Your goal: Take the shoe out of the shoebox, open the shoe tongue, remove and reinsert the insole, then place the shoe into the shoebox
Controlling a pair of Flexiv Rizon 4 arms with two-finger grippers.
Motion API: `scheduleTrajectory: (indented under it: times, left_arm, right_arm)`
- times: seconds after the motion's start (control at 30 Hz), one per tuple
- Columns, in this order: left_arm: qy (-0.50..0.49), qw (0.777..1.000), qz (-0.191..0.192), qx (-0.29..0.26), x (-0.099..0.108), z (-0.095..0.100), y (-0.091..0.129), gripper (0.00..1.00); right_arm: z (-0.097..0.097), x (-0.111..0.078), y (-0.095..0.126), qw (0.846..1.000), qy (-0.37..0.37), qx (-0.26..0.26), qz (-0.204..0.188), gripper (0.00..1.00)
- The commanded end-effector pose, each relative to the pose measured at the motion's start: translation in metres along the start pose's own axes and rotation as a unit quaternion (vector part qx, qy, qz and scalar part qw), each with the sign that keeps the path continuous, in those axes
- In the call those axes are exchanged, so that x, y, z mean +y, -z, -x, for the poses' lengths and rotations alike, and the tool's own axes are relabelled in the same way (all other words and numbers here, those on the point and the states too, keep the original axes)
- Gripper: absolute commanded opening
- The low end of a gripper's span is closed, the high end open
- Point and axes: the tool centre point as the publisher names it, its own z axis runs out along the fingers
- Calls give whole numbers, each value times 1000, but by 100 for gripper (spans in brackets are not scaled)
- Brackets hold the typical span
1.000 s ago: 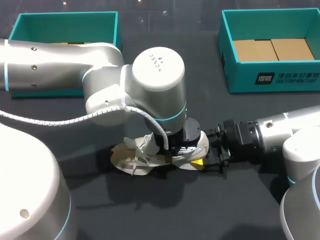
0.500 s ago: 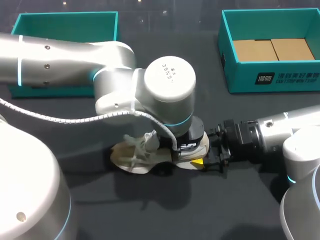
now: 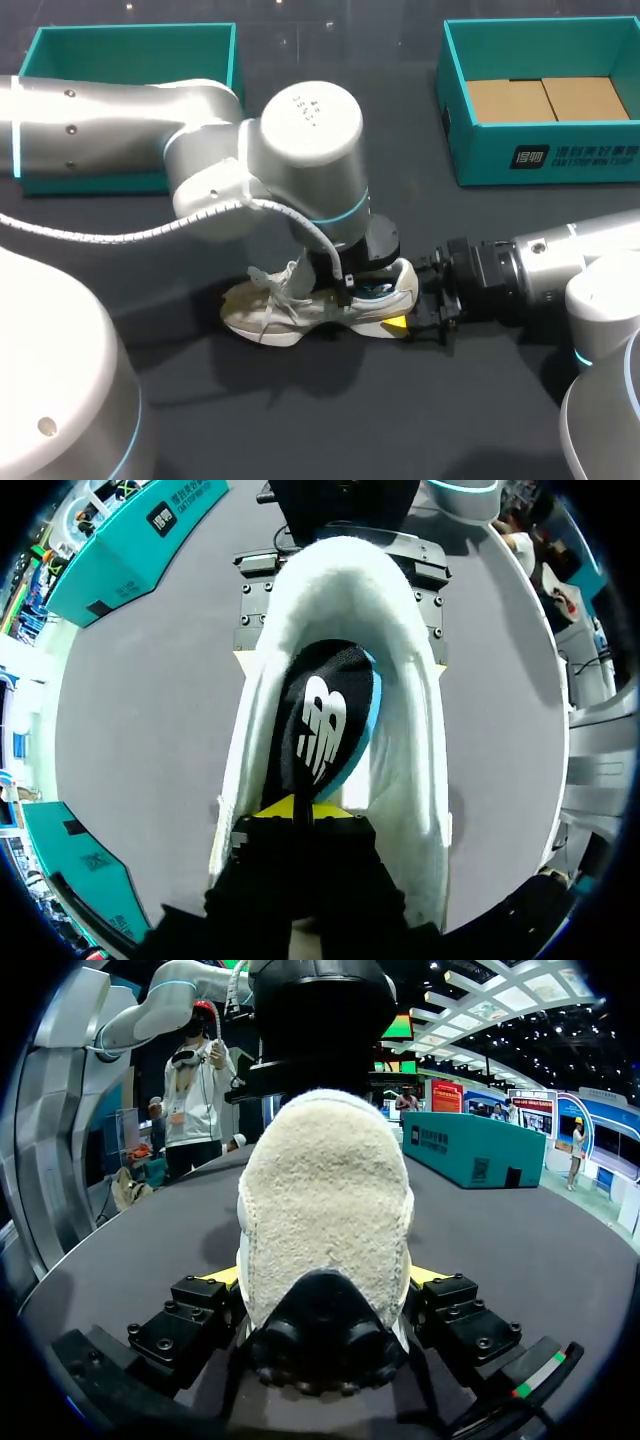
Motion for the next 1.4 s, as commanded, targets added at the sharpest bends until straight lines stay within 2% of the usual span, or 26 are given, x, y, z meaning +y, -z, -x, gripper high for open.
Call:
scheduleTrajectory:
  times: [0.03,0.23,0.57,0.77,1.03,1.17,1.3,1.33,1.37,1.4]
  left_arm:
    - [-1,998,-46,37,21,15,17,0]
    - [-4,996,-74,58,24,15,31,0]
    - [-40,991,-114,62,17,-4,51,0]
    - [-44,987,-140,58,12,-9,63,0]
    - [-21,987,-157,38,-12,-11,71,0]
    - [-12,988,-153,22,-28,-11,68,0]
    - [-7,989,-145,14,-36,-10,63,0]
    - [-8,989,-144,14,-36,-10,63,2]
    - [-9,989,-144,14,-36,-9,63,20]
    - [-13,989,-148,11,-35,-10,64,30]
  right_arm:
    - [-4,0,-1,1000,0,0,-2,0]
    - [-4,0,-1,1000,0,0,-2,0]
    - [-4,0,-1,1000,0,0,-2,0]
    - [-4,0,-1,1000,0,0,-2,0]
    - [-4,0,-1,1000,0,0,-2,0]
    - [-4,0,-1,1000,0,0,-2,0]
    - [-4,0,-1,1000,0,0,-2,0]
    - [-4,0,-1,1000,0,0,-2,0]
    - [-4,0,-1,1000,0,0,-2,0]
    - [-4,0,-1,1000,0,0,-2,0]
